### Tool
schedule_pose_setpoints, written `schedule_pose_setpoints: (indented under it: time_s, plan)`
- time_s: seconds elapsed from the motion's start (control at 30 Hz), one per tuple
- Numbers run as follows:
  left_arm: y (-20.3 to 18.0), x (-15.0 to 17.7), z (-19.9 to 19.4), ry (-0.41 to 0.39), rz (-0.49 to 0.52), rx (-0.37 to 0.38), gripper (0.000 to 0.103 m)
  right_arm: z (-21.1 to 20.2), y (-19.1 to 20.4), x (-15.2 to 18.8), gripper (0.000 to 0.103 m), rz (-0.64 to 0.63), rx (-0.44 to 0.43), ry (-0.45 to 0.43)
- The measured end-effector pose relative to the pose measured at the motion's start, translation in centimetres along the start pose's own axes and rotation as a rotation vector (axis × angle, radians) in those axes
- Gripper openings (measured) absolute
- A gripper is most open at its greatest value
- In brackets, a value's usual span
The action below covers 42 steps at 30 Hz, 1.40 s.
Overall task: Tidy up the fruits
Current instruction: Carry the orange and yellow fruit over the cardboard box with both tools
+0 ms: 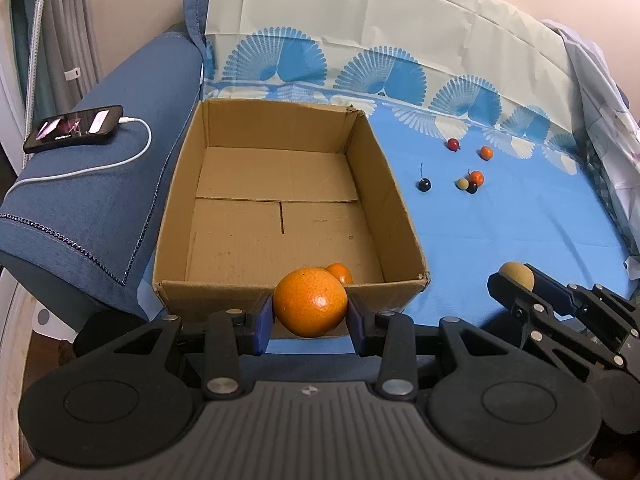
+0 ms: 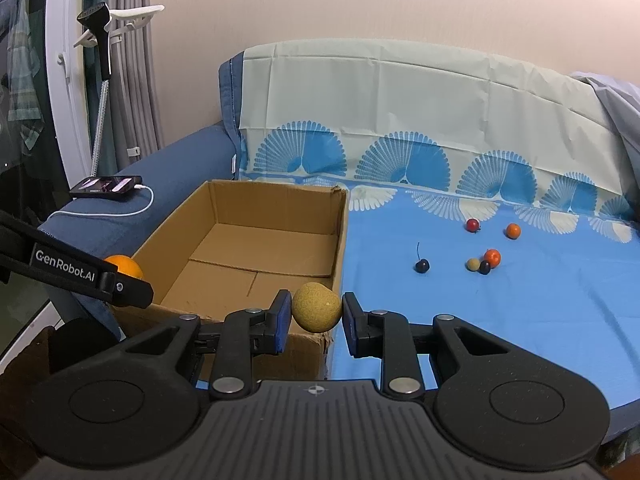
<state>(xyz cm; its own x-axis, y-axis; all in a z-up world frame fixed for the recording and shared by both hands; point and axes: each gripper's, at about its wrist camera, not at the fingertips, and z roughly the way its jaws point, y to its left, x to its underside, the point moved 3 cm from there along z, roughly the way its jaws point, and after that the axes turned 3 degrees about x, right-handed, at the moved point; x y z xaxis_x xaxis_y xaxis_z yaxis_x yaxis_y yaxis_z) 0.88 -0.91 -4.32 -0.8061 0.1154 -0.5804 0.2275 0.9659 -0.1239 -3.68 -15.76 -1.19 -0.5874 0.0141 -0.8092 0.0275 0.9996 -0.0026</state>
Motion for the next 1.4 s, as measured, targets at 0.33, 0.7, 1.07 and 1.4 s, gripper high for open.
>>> schedule_pose_setpoints:
  time_s: [0.33,0.7,1.07,1.4]
  plan:
    - [1.5,-1.0,1.4,0.012,-0.022,-0.004,0.043,1.3,0.4,-0.3,0.028,-0.028,0.005,0.017]
    - [3.6,-4.3,3.2,-0.010,-0.045,-0.017,0.043,4.2,2.0,-2.4,0.028,-0.054,-0.032,0.008]
    - [5.2,-6.3,8.1,0.043,-0.043,-0.035,0.043,9.3,3.6,-3.5,0.028,-0.092,-0.076,0.051]
    - [6.0,-6.7,13.0,0.122,-0.028,-0.063,0.043,13.6,3.7,-2.4,0.028,-0.093,-0.087,0.128]
